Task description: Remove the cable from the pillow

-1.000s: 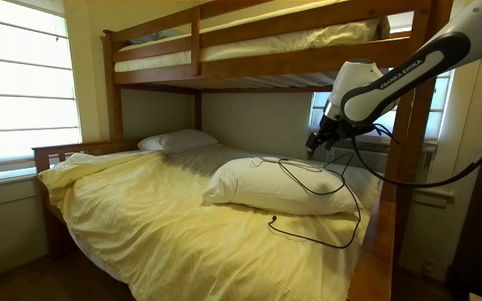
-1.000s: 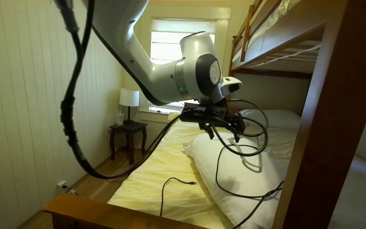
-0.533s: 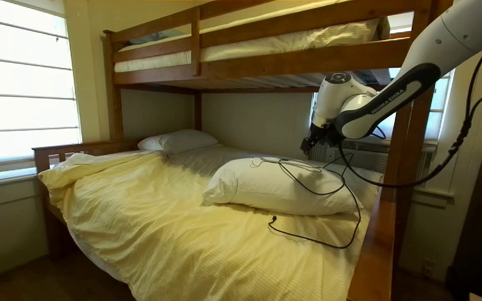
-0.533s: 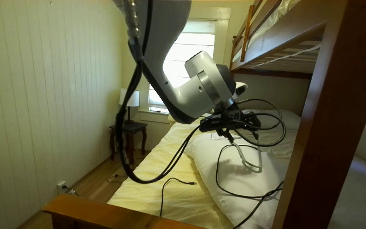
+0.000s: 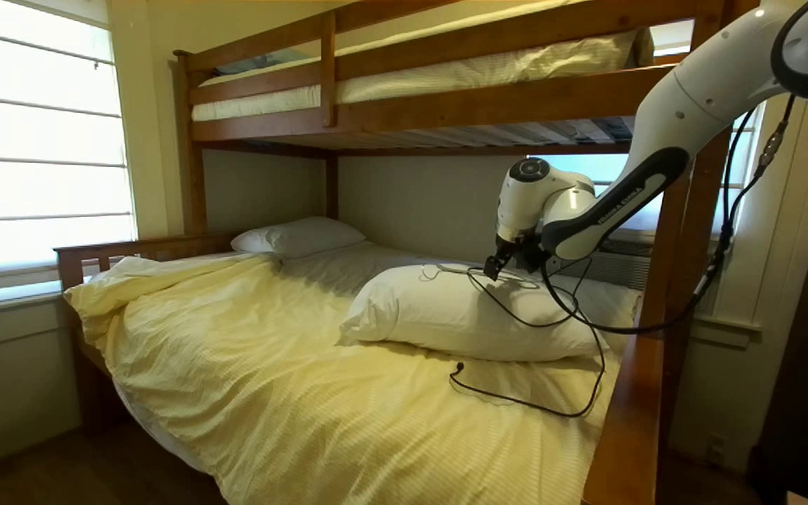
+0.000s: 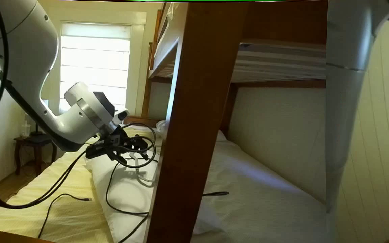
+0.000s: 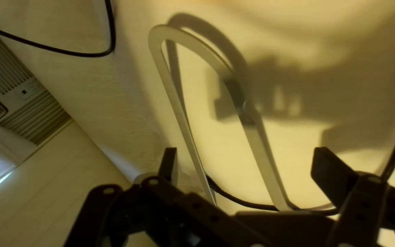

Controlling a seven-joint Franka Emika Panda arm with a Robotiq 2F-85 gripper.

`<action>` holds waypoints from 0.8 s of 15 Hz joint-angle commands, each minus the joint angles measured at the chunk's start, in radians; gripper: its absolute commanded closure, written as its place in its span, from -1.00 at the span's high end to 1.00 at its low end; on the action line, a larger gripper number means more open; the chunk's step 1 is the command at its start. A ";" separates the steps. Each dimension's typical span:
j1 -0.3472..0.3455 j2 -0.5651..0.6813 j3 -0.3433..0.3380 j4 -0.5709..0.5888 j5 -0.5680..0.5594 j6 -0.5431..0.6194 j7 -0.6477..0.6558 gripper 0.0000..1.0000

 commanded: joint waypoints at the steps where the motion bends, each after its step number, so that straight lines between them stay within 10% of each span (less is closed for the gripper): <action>1: 0.010 0.077 -0.020 0.074 -0.095 0.022 0.052 0.98; 12: 0.008 0.127 -0.034 0.115 -0.261 0.023 0.204 -0.72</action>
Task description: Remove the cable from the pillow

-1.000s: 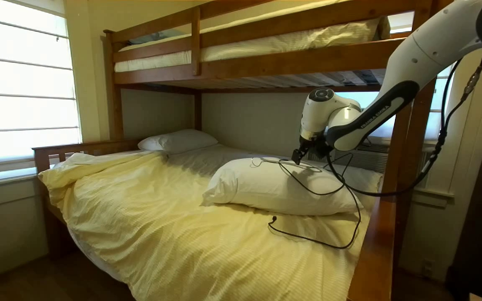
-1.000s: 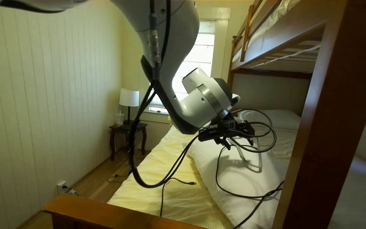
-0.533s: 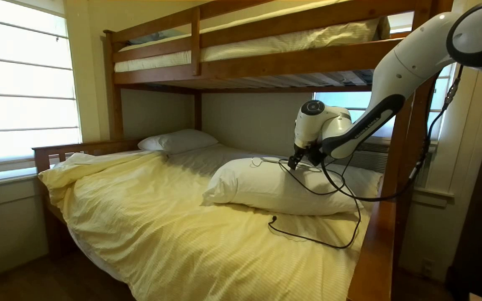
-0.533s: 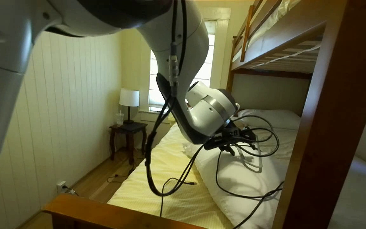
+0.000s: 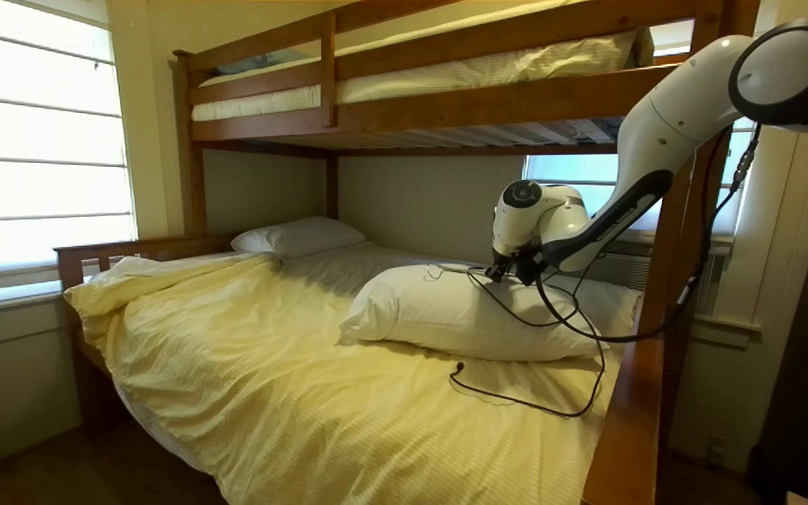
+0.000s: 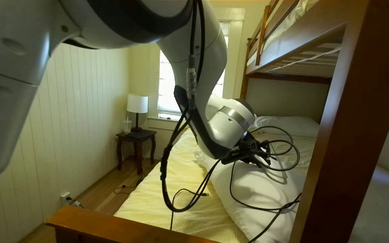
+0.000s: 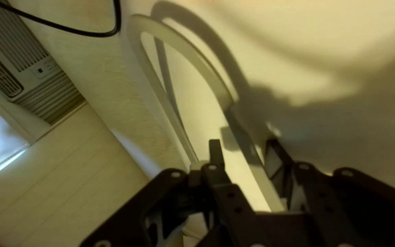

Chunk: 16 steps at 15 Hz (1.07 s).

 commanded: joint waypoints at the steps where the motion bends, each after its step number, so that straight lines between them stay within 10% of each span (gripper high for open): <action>1: 0.011 0.007 -0.004 0.017 -0.035 0.006 0.056 -0.85; 9: 0.032 -0.041 0.009 0.035 -0.035 0.012 0.056 -0.98; 16: 0.078 -0.021 0.078 0.168 0.017 -0.008 -0.331 -0.98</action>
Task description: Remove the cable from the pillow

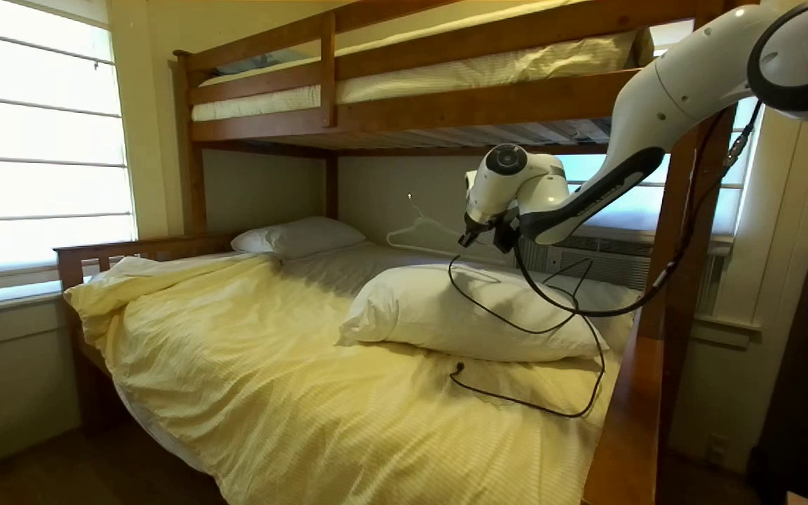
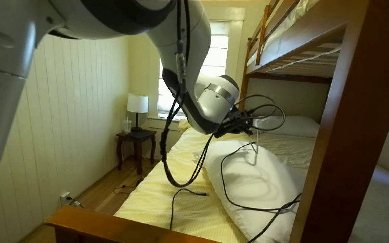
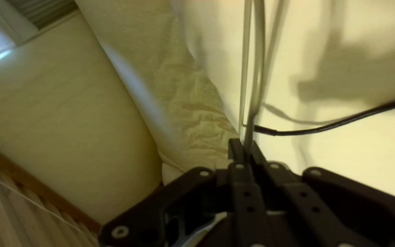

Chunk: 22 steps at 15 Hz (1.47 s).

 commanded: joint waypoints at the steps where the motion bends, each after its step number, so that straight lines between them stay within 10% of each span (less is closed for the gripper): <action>1: 0.020 0.040 0.035 0.102 0.025 -0.026 -0.228 -0.98; 10: 0.023 0.042 0.038 0.109 0.005 -0.013 -0.255 -0.98; 14: 0.028 0.173 0.009 0.307 -0.170 0.047 -0.315 -0.98; 22: 0.059 0.464 -0.018 0.695 -0.045 0.237 -0.772 -0.98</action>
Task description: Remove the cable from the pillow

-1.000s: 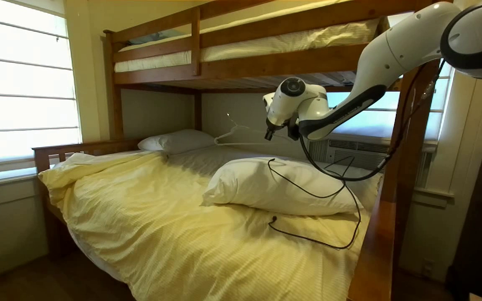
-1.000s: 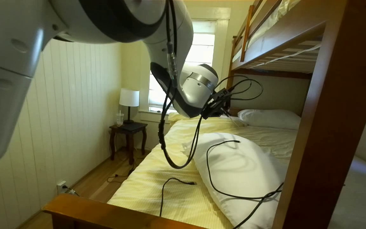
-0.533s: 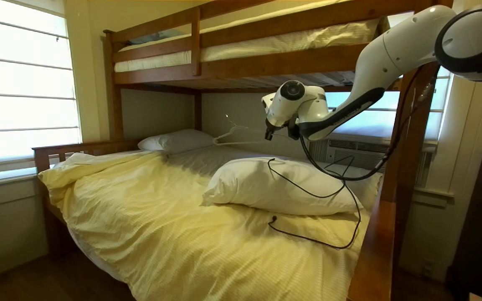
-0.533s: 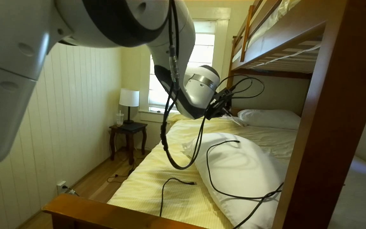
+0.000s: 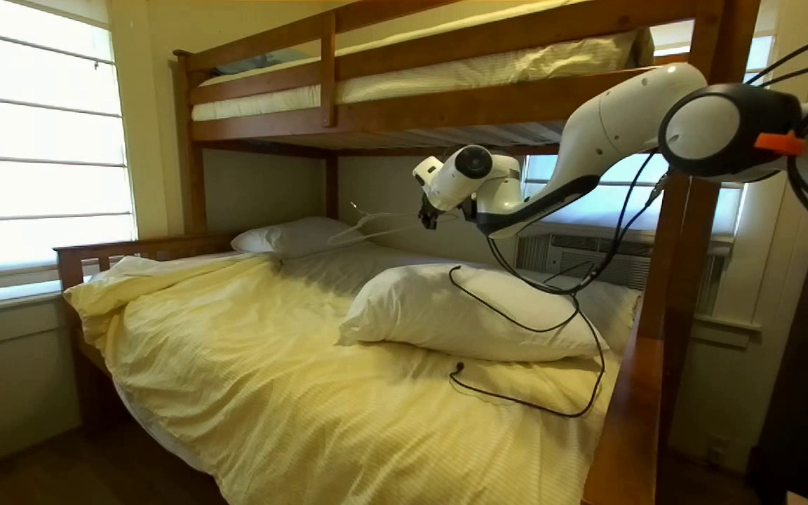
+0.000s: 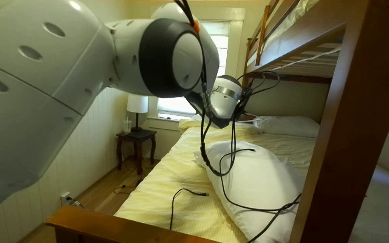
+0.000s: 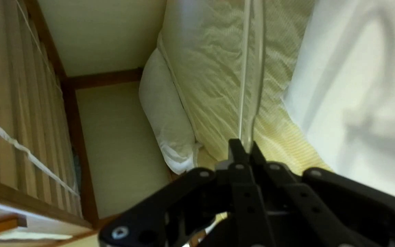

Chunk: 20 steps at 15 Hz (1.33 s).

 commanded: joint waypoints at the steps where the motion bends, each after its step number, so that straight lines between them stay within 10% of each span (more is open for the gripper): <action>1: 0.023 0.186 -0.026 0.238 0.083 0.133 -0.226 -0.98; 7: -0.041 0.402 0.086 0.492 0.107 0.306 -0.546 -0.98; 8: -0.027 0.294 0.061 0.332 0.085 0.240 -0.449 -0.90; 20: -0.078 0.430 0.159 0.415 0.115 0.406 -0.709 -0.98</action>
